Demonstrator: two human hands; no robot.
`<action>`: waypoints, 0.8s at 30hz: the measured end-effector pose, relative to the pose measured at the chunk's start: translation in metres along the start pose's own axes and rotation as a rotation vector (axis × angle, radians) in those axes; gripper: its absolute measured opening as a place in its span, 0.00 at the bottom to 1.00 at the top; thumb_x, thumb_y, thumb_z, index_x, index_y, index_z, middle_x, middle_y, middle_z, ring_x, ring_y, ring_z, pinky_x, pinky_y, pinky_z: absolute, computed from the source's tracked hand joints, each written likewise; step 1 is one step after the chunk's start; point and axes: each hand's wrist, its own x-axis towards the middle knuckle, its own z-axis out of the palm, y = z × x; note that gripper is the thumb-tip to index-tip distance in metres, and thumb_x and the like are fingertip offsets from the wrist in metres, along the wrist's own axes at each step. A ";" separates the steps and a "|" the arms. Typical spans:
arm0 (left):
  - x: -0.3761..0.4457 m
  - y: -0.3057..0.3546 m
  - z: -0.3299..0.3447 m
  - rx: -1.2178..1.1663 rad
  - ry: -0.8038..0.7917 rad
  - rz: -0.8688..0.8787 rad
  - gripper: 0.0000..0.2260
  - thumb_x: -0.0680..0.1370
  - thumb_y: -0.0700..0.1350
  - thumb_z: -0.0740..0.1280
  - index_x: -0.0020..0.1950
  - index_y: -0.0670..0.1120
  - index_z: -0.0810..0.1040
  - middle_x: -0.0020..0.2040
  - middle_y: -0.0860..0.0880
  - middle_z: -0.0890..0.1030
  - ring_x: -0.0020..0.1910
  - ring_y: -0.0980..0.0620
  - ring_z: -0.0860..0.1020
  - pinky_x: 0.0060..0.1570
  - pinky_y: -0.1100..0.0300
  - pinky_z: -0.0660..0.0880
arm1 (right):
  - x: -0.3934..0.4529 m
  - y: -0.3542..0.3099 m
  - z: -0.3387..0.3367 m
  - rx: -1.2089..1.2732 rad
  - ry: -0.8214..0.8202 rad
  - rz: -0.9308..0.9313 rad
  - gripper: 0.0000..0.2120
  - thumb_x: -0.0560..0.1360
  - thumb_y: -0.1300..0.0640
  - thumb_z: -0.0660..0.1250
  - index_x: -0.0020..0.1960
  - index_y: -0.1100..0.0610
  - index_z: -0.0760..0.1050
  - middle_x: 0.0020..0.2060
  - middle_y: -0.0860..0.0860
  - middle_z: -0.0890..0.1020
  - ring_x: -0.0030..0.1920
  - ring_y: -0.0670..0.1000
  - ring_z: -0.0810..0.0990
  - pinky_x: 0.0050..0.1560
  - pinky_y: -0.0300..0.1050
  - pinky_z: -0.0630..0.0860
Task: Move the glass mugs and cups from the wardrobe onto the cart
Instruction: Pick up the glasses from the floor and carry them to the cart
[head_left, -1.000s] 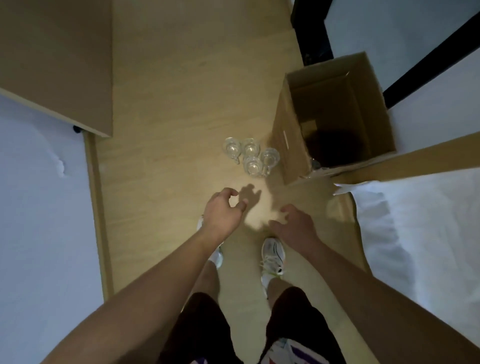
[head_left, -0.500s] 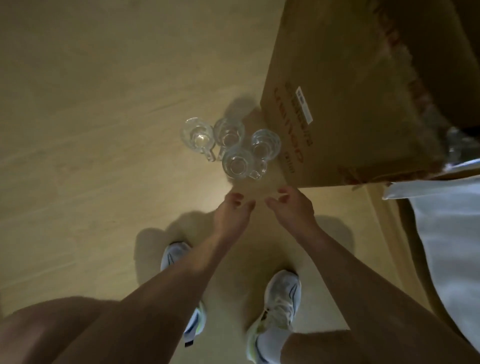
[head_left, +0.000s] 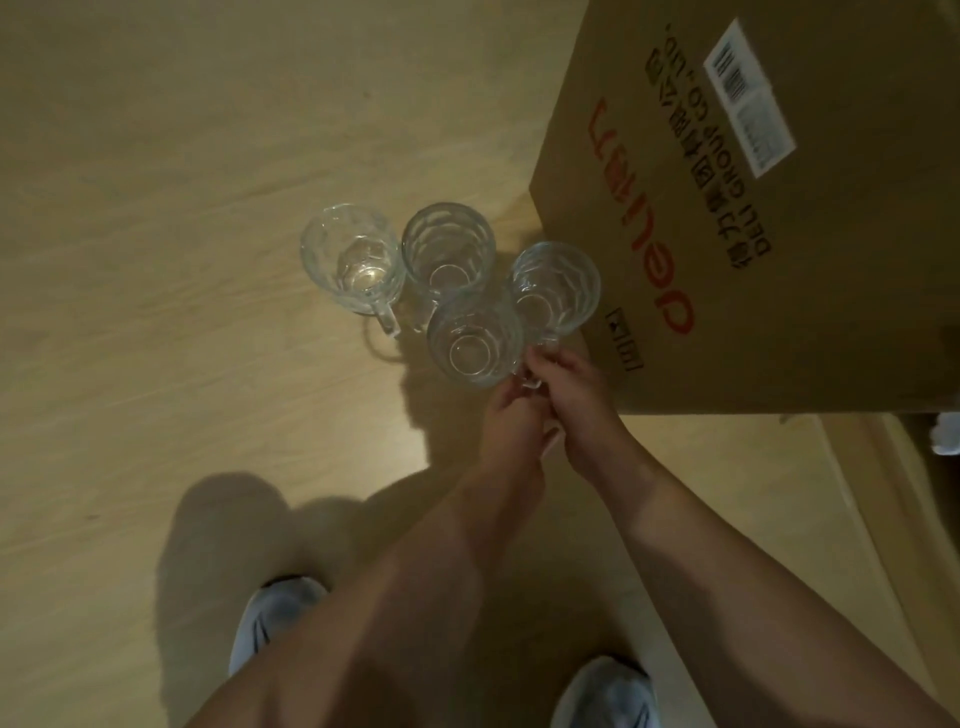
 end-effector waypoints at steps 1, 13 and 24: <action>-0.002 0.000 -0.002 0.002 -0.011 0.002 0.26 0.74 0.27 0.58 0.60 0.53 0.80 0.53 0.52 0.86 0.55 0.53 0.82 0.58 0.54 0.76 | -0.003 -0.002 -0.002 0.027 -0.016 0.019 0.06 0.79 0.54 0.70 0.47 0.57 0.82 0.41 0.52 0.85 0.43 0.51 0.83 0.45 0.47 0.78; -0.208 0.098 0.009 0.162 0.144 -0.221 0.14 0.77 0.31 0.64 0.50 0.51 0.73 0.43 0.50 0.76 0.44 0.50 0.74 0.48 0.52 0.74 | -0.206 -0.118 -0.034 0.033 0.094 0.371 0.10 0.82 0.50 0.66 0.48 0.56 0.73 0.38 0.57 0.75 0.34 0.51 0.73 0.37 0.44 0.75; -0.473 0.365 0.082 0.043 0.170 -0.163 0.05 0.76 0.41 0.69 0.43 0.47 0.74 0.40 0.47 0.71 0.35 0.50 0.70 0.42 0.56 0.71 | -0.447 -0.407 0.014 0.034 0.014 0.248 0.15 0.80 0.46 0.64 0.41 0.54 0.68 0.41 0.57 0.77 0.41 0.54 0.77 0.46 0.50 0.79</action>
